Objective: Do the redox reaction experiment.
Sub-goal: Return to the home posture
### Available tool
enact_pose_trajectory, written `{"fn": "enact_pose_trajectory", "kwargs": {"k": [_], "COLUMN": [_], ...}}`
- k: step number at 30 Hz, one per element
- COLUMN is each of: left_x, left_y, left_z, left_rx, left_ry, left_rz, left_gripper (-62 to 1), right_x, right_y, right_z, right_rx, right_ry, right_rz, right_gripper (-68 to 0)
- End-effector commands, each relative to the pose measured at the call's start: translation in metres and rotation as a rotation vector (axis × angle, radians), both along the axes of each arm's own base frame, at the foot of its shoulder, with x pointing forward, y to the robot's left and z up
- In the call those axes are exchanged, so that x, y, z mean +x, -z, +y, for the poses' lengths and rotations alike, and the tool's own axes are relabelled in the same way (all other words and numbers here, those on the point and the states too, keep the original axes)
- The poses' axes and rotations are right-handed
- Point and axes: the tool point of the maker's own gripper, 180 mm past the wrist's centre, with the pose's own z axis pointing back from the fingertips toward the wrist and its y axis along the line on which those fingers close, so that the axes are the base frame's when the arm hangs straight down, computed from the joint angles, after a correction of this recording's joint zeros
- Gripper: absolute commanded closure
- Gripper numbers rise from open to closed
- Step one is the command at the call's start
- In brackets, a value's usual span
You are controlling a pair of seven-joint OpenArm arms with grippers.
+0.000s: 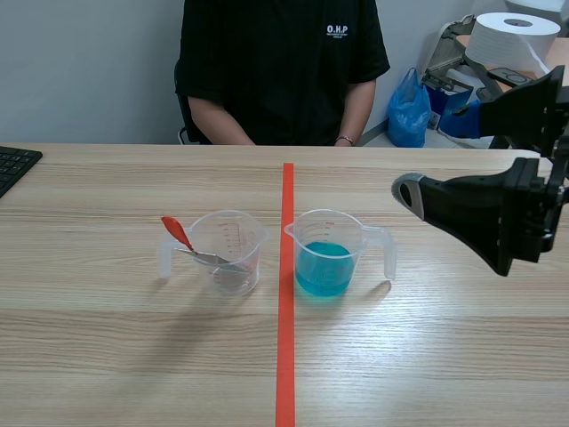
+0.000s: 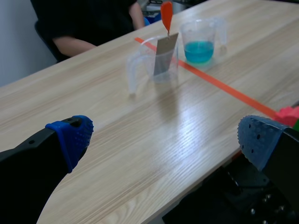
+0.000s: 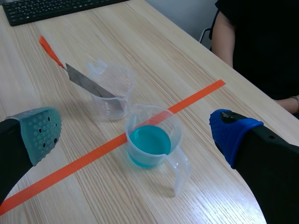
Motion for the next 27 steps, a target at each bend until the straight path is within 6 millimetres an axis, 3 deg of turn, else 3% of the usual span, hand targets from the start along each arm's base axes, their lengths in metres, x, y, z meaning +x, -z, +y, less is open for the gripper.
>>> {"fn": "enact_pose_trajectory", "kwargs": {"k": [1, 6, 13, 18, 27], "left_x": [-0.001, 0.01, 0.005, -0.001, 0.027], "left_y": [-0.011, -0.026, -0.026, -0.024, -0.022], "left_z": [-0.002, -0.007, -0.007, -0.006, -0.02], "left_rx": [-0.027, -0.072, -0.085, -0.091, -0.115], "left_ry": [-0.013, -0.04, -0.118, -0.185, -0.213], "left_rz": [-0.023, -0.081, -0.086, -0.088, -0.215], "left_gripper": [-62.3, -62.3, -62.3, -62.3, -62.3], "right_x": [0.006, 0.006, -0.001, -0.003, -0.003], "right_y": [-0.011, 0.003, 0.031, 0.032, 0.033], "right_z": [0.002, 0.003, 0.021, 0.034, 0.04], "right_rx": [0.021, -0.024, -0.048, 0.005, 0.021], "right_ry": [0.007, 0.022, 0.046, 0.064, 0.086], "right_rz": [-0.03, -0.005, 0.027, 0.019, 0.01], "right_gripper": [-67.9, -67.9, -67.9, -67.9, -67.9]}}
